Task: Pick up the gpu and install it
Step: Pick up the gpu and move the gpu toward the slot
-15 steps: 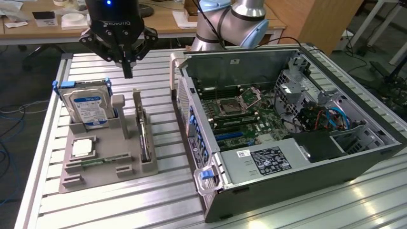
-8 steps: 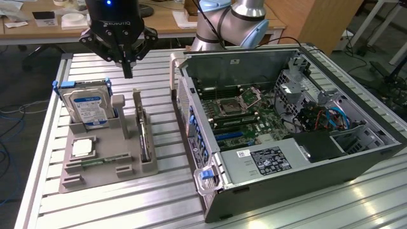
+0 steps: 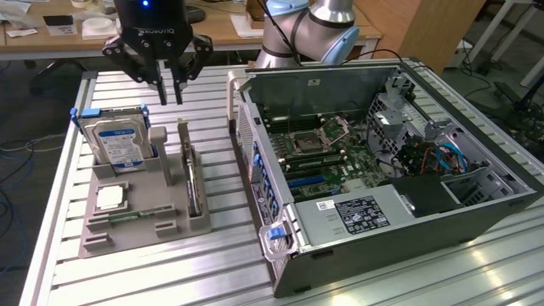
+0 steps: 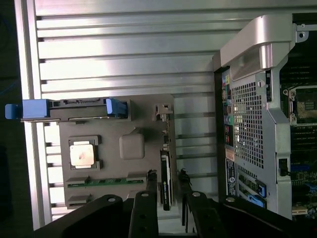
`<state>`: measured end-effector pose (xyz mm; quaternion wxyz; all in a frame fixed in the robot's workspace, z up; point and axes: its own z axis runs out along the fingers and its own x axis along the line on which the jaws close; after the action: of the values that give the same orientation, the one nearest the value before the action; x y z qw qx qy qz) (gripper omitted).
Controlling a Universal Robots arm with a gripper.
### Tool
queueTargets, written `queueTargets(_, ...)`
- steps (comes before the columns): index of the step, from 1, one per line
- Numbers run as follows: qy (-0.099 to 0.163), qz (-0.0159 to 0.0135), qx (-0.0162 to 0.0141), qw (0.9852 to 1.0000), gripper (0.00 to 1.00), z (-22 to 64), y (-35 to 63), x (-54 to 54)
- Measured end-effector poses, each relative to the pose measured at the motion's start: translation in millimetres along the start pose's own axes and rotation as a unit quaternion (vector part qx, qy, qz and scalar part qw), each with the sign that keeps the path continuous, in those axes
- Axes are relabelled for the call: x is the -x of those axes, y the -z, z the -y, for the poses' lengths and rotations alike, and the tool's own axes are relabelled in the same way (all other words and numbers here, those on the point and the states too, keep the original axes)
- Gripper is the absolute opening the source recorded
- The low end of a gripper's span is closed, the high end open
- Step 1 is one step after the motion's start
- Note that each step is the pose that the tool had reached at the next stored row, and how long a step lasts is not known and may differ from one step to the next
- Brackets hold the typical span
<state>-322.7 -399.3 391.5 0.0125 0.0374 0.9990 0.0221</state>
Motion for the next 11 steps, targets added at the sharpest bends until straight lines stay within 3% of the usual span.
queueTargets(3,0.000,0.0000,0.0000,1.0000,0.35,0.0,0.0,0.0)
queueTargets(7,0.000,0.0000,0.0000,1.0000,0.53,0.0,0.0,0.0)
queueTargets(11,0.016,-0.0019,-0.0004,0.9999,0.53,0.1,-2.5,-0.1)
